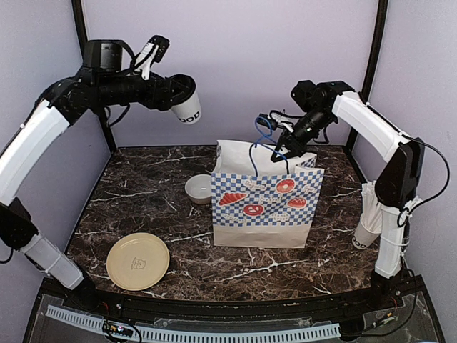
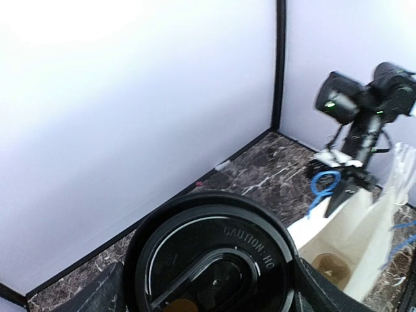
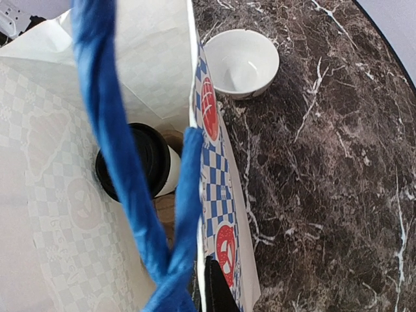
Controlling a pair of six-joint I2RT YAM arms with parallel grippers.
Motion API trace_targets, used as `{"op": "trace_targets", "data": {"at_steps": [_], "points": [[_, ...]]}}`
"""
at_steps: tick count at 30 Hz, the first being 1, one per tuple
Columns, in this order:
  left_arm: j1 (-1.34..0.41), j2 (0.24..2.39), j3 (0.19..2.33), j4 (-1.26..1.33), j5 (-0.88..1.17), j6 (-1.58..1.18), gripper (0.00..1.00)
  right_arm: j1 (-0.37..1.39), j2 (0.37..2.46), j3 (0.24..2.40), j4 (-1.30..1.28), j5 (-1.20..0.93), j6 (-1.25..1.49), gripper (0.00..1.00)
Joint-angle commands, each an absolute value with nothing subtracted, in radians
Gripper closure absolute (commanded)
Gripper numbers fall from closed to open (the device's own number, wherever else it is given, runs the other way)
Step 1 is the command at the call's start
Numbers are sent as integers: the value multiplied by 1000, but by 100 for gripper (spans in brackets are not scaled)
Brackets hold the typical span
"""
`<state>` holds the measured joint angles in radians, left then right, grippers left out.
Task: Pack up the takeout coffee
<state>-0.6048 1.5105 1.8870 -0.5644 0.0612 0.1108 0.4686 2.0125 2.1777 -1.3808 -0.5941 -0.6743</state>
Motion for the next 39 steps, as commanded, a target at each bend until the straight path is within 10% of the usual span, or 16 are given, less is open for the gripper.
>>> {"op": "trace_targets", "data": {"at_steps": [1,10,21,39], "points": [[-638,1354,1833,-582,249,95,25,514,2071,2258,-1290,-581,-605,100],[-871,1292,1800,-612,468,68,27,536,2136,2358,-1282,-608,-574,93],[-1188,1523,1813,-658,392,202,27,484,1893,2273,-1310,-643,-618,21],[-1218,1891,1588,-289,233,164,27,352,1286,1518,-1094,-573,-558,16]]}}
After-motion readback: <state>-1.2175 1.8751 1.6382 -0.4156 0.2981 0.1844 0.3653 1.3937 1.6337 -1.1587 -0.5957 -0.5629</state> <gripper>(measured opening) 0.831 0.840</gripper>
